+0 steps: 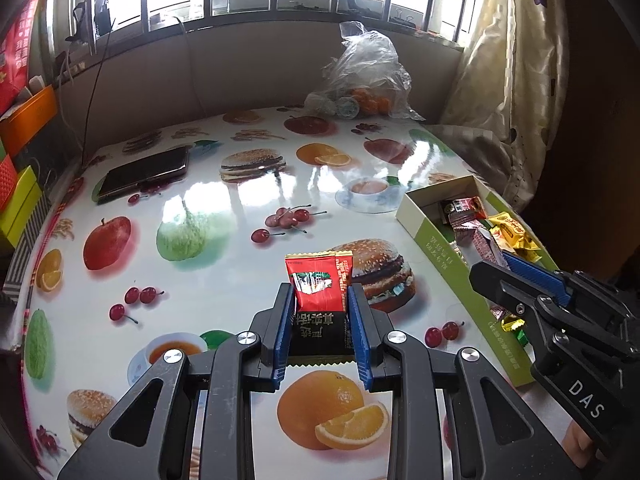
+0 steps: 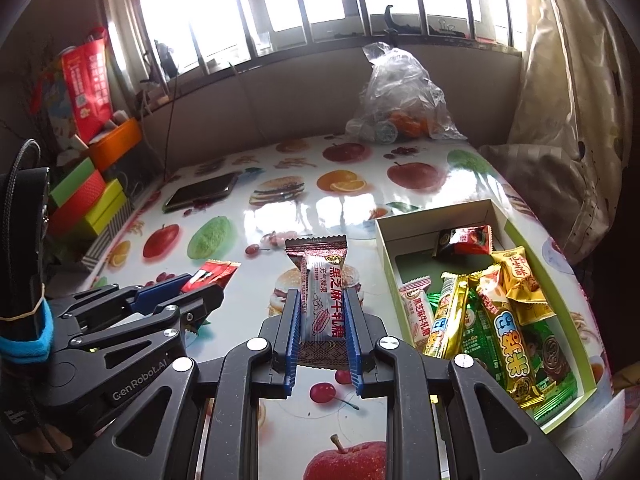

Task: Organize snacks
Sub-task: 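Carry the milk candy bar and plum candy over the gift box with both grippers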

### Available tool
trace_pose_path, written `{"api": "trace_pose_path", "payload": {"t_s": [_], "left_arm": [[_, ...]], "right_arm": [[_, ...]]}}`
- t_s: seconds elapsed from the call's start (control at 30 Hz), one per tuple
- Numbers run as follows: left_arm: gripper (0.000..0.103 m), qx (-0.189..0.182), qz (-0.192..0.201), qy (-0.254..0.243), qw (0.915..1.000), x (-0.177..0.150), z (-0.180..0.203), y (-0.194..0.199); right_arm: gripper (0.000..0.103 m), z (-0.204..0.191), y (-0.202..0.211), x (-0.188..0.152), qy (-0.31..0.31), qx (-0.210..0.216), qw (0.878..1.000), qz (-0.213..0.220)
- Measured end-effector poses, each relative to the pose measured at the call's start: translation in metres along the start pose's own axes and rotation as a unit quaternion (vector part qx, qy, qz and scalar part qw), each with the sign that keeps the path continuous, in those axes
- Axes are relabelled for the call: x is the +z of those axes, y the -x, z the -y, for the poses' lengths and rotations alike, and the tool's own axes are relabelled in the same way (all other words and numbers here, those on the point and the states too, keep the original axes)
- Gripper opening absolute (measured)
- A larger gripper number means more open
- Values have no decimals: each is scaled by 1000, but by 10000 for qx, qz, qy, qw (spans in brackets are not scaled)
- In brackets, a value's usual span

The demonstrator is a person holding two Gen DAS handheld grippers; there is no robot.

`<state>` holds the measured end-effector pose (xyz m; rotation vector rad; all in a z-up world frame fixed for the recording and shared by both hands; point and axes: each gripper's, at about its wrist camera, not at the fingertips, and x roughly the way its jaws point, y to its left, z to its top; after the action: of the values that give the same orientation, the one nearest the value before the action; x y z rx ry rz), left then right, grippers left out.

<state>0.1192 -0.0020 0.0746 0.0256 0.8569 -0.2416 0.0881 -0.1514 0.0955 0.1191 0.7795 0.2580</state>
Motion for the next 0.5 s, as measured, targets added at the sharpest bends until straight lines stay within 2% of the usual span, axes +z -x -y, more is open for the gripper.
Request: {"api": "trace_pose_path", "payload": {"t_s": [0.5], "left_arm": [[28,-132,130,-167,9997,4,25,14]], "right_arm": [[20,16,25,-3,-137,-121,9997,153]]}}
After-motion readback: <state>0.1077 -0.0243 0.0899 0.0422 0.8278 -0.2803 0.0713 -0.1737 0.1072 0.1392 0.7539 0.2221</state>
